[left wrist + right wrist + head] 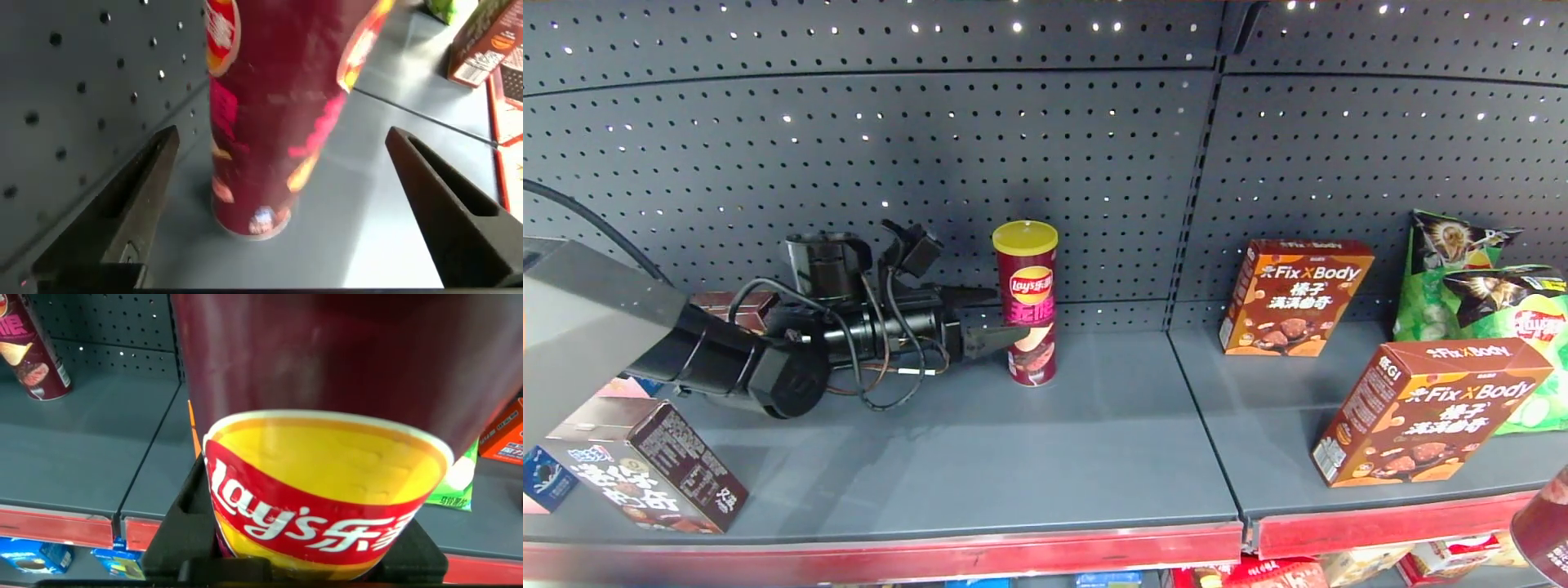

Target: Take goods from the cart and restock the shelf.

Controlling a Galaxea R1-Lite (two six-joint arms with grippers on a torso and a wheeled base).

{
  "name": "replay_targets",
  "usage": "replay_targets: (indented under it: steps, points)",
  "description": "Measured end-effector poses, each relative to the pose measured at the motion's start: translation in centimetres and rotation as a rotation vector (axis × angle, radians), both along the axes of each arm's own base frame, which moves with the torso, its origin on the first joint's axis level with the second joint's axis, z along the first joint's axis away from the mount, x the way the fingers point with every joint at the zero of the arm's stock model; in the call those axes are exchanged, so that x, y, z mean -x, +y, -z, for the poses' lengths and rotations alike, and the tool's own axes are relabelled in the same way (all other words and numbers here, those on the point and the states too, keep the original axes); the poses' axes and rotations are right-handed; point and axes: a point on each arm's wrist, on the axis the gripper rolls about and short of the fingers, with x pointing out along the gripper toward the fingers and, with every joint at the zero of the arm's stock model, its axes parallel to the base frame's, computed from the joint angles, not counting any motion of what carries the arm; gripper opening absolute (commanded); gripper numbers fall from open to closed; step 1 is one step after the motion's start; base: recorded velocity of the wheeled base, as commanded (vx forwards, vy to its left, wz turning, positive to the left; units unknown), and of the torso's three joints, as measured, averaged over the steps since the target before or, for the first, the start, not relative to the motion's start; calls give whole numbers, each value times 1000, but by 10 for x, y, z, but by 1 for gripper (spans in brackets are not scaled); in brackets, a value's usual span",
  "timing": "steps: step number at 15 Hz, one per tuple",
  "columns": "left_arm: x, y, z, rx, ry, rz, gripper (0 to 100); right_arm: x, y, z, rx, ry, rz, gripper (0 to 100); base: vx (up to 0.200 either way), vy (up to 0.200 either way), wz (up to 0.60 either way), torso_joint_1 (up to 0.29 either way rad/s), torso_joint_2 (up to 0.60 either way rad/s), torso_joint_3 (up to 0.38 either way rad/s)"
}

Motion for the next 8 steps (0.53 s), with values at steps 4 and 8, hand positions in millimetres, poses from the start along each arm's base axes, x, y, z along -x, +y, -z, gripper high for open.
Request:
replay_targets:
  steps: [4,8]
  points:
    - [-16,-11,-3,12,-29,16,100,0,0,0,0,-1,0,0,0,0,0,0,0,0]
    - [-25,-18,6,12,-22,26,100,1,0,2,-2,4,4,0,0,0,0,0,0,0]
